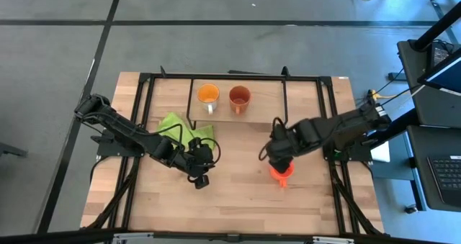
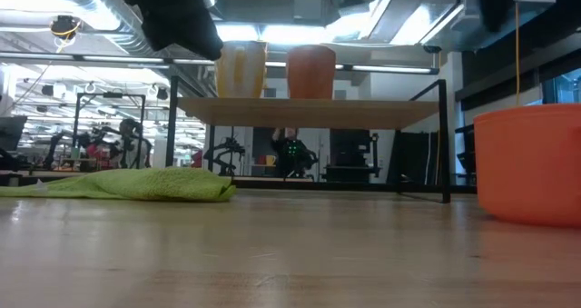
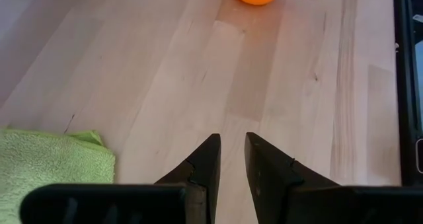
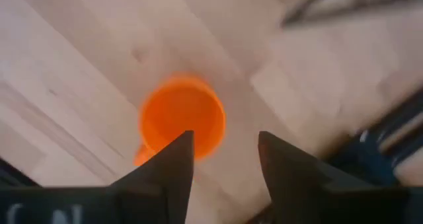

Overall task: Stack small to large cups/mugs on shelf
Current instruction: Put the orange mug on the shelf

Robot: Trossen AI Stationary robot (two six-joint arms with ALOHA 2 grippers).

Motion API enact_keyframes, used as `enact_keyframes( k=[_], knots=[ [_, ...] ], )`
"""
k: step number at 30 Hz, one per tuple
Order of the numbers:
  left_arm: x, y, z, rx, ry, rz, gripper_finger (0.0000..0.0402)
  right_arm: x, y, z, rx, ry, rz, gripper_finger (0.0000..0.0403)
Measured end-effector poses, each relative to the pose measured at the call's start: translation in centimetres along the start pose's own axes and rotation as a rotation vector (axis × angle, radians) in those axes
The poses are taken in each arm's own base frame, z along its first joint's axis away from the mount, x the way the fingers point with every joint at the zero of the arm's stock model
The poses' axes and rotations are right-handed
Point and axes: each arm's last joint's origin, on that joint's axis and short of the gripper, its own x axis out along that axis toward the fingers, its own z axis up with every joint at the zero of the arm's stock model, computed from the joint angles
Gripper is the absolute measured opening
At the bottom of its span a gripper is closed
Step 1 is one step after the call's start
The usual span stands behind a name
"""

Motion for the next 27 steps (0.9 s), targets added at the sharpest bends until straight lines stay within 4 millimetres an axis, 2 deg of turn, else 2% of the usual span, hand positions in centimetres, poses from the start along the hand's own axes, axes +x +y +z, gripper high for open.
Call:
enact_keyframes(
  k=[4, 6, 10, 16, 21, 27],
  knots=[
    [-0.1, -0.2, -0.1, 0.003, -0.003, -0.009, 0.0064, 3.0, -0.7, -2.2, 0.061, 0.052, -0.011, 0.0184],
    [-0.2, -0.4, -0.2, 0.007, -0.002, -0.013, 0.0064, 3.9, -1.1, -2.9, 0.11, 0.029, 0.05, 0.0188],
    [-0.2, -0.6, -0.3, 0.011, 0.014, -0.037, 0.0064, 5.6, -2.0, -3.8, 0.205, 0.0, 0.158, 0.019],
    [-0.2, -0.5, -0.3, 0.007, 0.015, -0.037, 0.0064, 8.3, -3.3, -4.9, 0.254, 0.021, 0.136, 0.019],
    [-0.2, -0.5, -0.3, -0.015, 0.016, -0.038, 0.0064, 9.6, -3.0, -5.0, 0.254, 0.024, 0.185, 0.019],
    [-0.2, -0.5, -0.3, -0.035, 0.016, -0.037, 0.0064, 10.1, -3.1, -5.0, 0.269, 0.018, 0.174, 0.019]
  ],
)
